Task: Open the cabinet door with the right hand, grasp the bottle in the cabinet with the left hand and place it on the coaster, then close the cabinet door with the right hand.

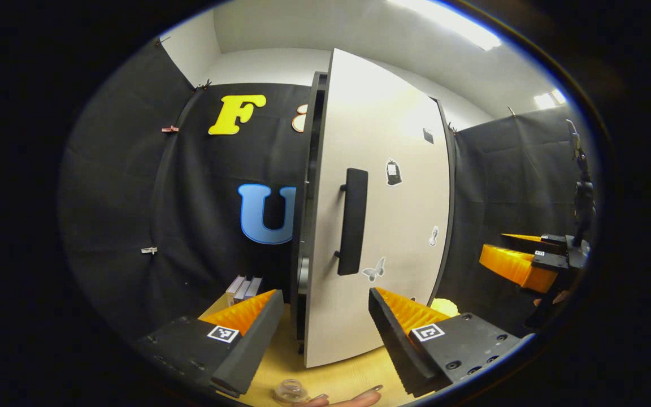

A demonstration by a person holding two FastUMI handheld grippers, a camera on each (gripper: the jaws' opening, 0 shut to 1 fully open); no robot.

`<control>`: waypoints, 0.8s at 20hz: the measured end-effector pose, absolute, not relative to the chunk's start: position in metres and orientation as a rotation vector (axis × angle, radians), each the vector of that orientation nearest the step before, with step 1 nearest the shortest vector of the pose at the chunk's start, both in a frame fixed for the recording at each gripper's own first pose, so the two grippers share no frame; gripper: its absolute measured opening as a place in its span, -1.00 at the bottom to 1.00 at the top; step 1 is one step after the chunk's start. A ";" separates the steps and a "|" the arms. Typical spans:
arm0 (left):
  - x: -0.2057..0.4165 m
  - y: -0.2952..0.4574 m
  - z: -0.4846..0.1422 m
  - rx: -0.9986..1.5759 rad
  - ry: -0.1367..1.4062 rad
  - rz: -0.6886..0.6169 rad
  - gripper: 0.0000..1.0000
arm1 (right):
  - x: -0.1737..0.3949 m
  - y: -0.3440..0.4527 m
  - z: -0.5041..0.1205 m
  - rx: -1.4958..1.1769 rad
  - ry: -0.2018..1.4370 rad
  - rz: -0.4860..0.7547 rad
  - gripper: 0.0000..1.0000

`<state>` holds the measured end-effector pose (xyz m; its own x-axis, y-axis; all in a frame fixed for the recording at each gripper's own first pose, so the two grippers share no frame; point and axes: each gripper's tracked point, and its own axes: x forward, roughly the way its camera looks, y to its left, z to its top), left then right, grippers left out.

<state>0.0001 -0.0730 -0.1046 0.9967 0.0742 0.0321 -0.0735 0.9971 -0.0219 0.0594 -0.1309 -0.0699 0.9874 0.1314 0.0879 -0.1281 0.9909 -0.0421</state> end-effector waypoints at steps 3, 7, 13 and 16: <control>0.003 -0.074 -0.103 -0.006 -0.036 0.079 0.90 | 0.064 -0.137 -0.072 -0.010 -0.086 0.122 0.95; 0.011 -0.075 -0.104 0.008 -0.027 0.064 0.90 | 0.064 -0.144 -0.073 0.017 -0.092 0.070 0.94; 0.018 -0.076 -0.098 0.055 -0.036 0.023 0.90 | 0.066 -0.142 -0.079 -0.002 -0.096 0.023 0.94; 0.020 -0.078 -0.096 0.065 -0.045 0.004 0.91 | 0.065 -0.139 -0.081 -0.014 -0.090 0.024 0.94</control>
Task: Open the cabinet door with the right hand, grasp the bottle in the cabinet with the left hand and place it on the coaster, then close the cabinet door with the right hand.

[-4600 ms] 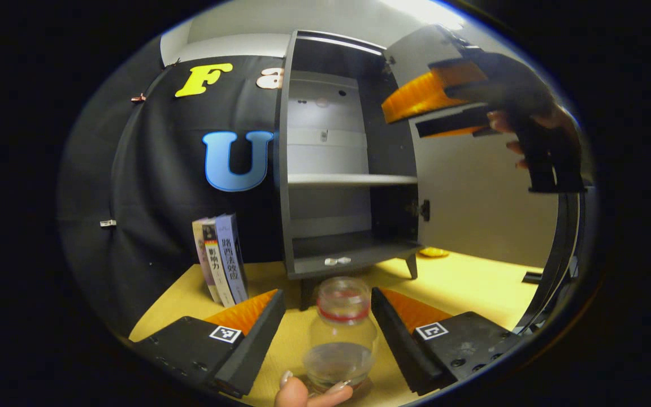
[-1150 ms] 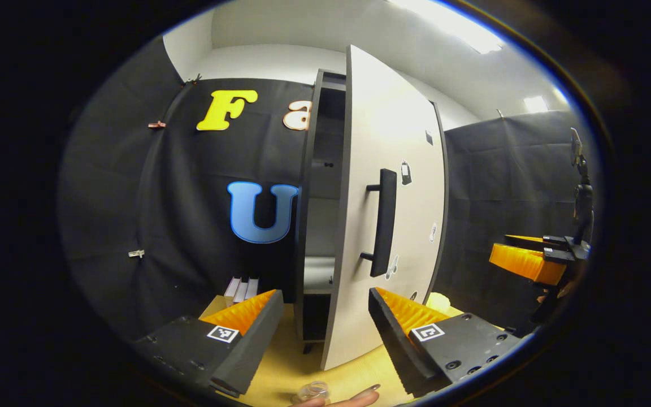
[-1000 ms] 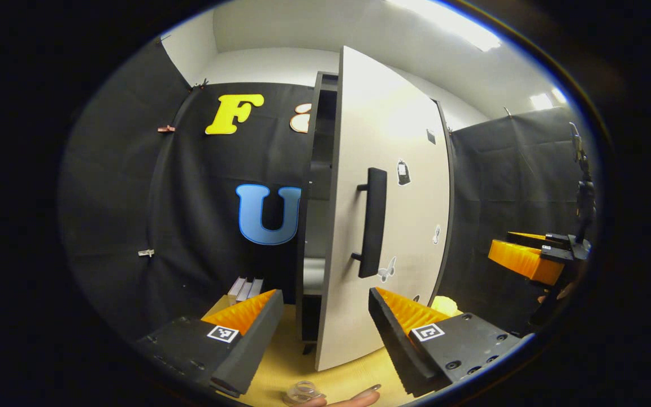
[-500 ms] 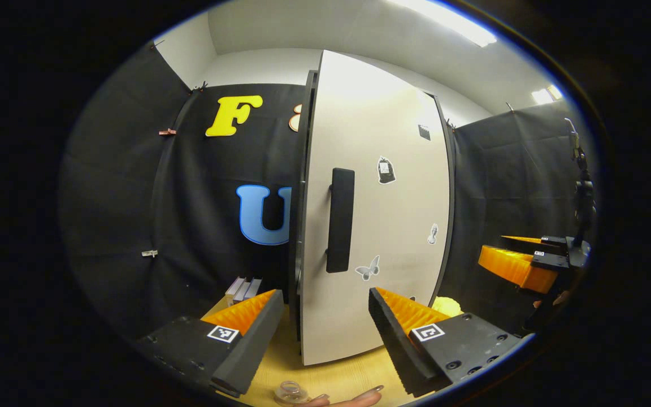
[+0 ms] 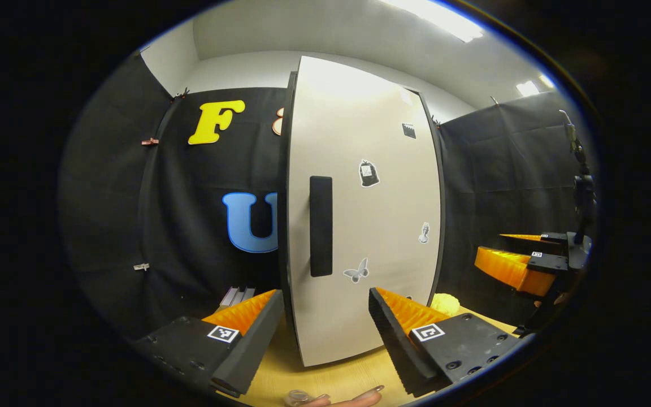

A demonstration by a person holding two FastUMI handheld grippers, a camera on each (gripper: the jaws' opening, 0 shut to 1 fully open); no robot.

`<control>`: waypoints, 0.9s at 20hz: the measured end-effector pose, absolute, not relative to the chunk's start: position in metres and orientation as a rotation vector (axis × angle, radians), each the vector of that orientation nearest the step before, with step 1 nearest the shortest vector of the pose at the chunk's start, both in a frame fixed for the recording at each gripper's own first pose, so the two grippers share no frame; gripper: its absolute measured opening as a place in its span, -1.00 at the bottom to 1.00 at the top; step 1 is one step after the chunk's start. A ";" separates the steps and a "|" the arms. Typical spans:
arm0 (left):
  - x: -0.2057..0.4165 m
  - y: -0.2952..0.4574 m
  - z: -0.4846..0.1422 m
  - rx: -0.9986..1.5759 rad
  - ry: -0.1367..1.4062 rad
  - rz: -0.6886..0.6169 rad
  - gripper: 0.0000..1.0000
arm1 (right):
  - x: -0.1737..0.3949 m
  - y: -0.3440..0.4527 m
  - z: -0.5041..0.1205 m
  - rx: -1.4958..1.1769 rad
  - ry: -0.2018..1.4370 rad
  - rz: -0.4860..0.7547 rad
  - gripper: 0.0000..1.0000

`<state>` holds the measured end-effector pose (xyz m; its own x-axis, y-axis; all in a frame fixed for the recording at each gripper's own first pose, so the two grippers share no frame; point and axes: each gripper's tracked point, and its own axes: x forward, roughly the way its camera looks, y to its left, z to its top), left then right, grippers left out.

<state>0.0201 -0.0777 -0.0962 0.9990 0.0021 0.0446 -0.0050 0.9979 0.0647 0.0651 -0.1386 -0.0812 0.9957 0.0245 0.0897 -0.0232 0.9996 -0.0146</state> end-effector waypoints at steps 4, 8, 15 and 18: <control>0.023 -0.078 -0.098 0.065 -0.041 -0.005 0.91 | 0.067 -0.143 -0.081 -0.022 -0.086 0.015 0.94; 0.023 -0.079 -0.097 0.060 -0.048 -0.013 0.90 | 0.065 -0.143 -0.084 -0.021 -0.073 0.010 0.94; 0.025 -0.080 -0.101 0.053 -0.041 -0.016 0.90 | 0.062 -0.146 -0.083 -0.040 -0.074 0.008 0.94; 0.024 -0.080 -0.101 0.058 -0.040 -0.015 0.90 | 0.062 -0.145 -0.085 -0.041 -0.066 0.012 0.94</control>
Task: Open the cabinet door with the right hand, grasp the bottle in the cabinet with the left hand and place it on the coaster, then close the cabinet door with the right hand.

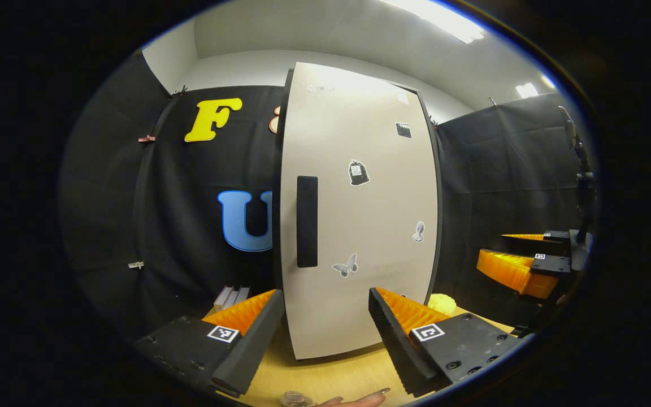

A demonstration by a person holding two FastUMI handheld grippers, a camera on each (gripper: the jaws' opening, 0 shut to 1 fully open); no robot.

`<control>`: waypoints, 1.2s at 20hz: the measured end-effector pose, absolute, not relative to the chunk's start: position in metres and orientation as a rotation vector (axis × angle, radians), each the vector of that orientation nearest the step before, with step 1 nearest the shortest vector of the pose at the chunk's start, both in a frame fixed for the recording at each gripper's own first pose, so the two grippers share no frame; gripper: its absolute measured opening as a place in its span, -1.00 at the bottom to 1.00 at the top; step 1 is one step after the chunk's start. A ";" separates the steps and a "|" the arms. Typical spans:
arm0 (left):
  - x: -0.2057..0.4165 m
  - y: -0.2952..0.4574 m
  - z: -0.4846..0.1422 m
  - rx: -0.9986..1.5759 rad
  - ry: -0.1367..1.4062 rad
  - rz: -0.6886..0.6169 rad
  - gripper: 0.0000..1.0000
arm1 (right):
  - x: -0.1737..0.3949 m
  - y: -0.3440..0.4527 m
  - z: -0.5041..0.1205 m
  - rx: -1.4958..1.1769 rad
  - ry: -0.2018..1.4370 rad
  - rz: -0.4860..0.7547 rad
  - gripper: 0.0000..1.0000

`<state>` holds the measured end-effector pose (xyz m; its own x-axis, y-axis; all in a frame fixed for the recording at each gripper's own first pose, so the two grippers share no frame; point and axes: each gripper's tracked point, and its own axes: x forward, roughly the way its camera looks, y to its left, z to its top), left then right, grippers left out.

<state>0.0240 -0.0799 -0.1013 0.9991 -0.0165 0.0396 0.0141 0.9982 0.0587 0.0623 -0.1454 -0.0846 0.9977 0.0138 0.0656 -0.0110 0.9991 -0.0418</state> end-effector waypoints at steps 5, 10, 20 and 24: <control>0.023 -0.079 -0.095 0.088 -0.055 -0.008 0.90 | 0.061 -0.141 -0.084 -0.017 -0.061 0.023 0.94; 0.023 -0.078 -0.097 0.083 -0.052 -0.007 0.90 | 0.061 -0.142 -0.084 -0.017 -0.057 0.016 0.94; 0.025 -0.077 -0.095 0.084 -0.056 -0.009 0.90 | 0.061 -0.141 -0.086 -0.028 -0.048 0.023 0.94; 0.027 -0.074 -0.098 0.080 -0.051 -0.007 0.90 | 0.062 -0.141 -0.086 -0.031 -0.045 0.027 0.94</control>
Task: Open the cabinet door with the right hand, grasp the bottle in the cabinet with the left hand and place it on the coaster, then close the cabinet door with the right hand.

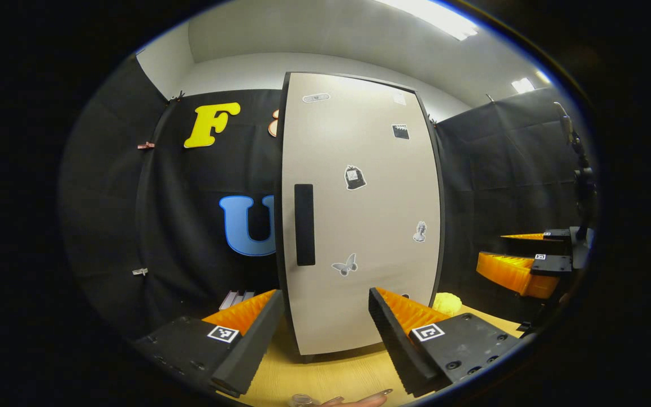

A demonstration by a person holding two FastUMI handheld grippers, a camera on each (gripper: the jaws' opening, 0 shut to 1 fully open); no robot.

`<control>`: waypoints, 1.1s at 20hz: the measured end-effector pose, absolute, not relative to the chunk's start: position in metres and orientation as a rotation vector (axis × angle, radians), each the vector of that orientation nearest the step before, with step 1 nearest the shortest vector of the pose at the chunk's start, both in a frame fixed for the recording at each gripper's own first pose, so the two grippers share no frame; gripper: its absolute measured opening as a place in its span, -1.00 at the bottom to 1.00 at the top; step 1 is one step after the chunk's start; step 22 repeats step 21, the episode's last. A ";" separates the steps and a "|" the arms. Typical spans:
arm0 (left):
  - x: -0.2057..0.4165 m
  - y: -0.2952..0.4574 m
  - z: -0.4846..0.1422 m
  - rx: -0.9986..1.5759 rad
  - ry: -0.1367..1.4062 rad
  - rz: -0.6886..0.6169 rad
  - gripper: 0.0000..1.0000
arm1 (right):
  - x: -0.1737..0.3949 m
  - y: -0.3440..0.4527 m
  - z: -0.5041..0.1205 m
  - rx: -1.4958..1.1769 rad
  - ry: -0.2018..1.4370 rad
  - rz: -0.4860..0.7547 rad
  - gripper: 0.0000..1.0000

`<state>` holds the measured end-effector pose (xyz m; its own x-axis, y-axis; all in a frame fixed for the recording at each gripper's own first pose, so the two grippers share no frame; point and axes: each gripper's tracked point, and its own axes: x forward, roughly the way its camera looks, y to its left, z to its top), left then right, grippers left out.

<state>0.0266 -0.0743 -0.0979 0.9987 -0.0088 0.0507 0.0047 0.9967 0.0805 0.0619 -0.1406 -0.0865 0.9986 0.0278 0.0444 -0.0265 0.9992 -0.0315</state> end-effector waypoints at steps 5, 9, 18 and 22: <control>0.028 -0.073 -0.101 0.069 -0.043 -0.012 0.90 | 0.062 -0.139 -0.088 -0.027 -0.038 0.030 0.94; 0.030 -0.073 -0.102 0.077 -0.041 -0.014 0.90 | 0.062 -0.140 -0.088 -0.035 -0.035 0.034 0.94; 0.034 -0.070 -0.105 0.078 -0.036 -0.014 0.91 | 0.065 -0.138 -0.089 -0.035 -0.028 0.037 0.94; 0.036 -0.069 -0.107 0.077 -0.034 -0.017 0.90 | 0.065 -0.138 -0.090 -0.037 -0.026 0.040 0.94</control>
